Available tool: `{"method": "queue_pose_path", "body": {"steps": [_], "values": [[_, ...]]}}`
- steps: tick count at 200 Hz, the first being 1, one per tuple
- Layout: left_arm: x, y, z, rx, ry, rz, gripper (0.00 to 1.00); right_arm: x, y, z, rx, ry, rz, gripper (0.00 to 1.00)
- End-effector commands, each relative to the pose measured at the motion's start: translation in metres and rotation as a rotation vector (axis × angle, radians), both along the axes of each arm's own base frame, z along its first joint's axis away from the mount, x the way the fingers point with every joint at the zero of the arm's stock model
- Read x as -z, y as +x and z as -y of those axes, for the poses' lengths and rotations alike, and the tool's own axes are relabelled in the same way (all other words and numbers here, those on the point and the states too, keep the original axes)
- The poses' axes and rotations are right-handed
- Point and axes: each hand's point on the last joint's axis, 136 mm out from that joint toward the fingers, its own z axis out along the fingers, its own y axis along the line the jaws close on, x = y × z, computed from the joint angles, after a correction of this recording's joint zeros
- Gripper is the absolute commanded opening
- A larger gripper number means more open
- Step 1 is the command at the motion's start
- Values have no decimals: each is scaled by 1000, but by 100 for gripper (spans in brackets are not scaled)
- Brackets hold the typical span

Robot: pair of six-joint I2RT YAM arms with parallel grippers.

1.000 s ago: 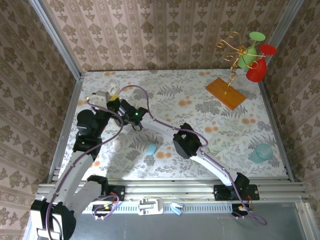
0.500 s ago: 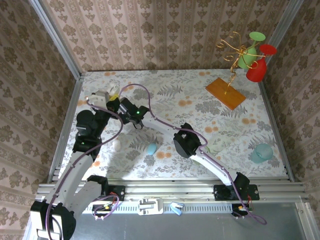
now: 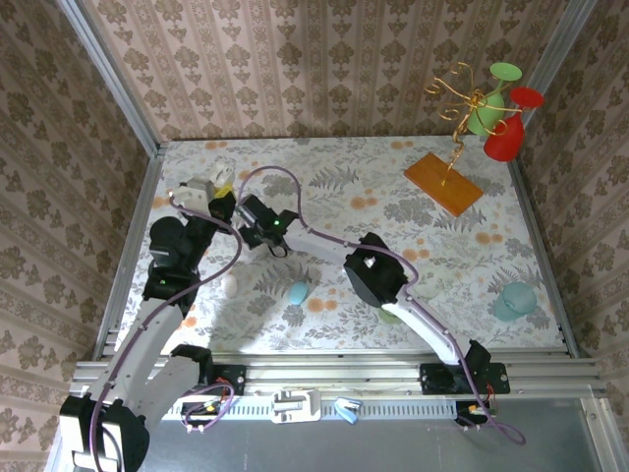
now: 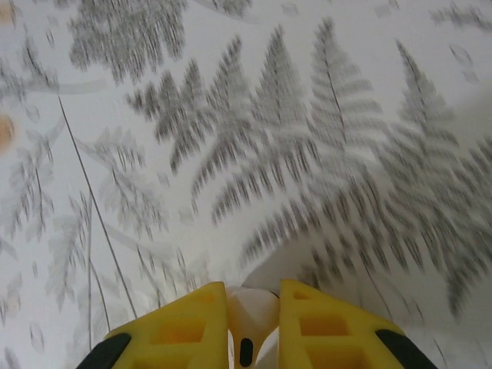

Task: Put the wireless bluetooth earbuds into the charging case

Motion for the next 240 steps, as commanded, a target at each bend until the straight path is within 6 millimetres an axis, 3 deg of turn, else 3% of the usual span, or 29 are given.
{"method": "queue_pose_path", "body": {"steps": [1,34,67,100,133,182,206,240], "values": [[-8,-7,3,26,-17,44,0,-37,-8,13,3,48,51,16],[1,-7,8,42,-14,38,0,-25,-36,73,88,26,26,16],[17,-8,28,114,18,43,0,-7,-69,138,187,-45,-5,16],[33,-5,47,165,27,24,0,13,-96,182,269,-120,-56,17],[40,0,55,182,35,14,0,13,-112,187,291,-72,-123,22],[41,4,57,185,65,16,0,-18,-115,188,313,18,-187,49],[44,4,59,193,84,13,0,-28,-114,197,319,21,-215,54],[45,5,59,189,103,16,0,-24,-117,207,355,-29,-374,55]]}}
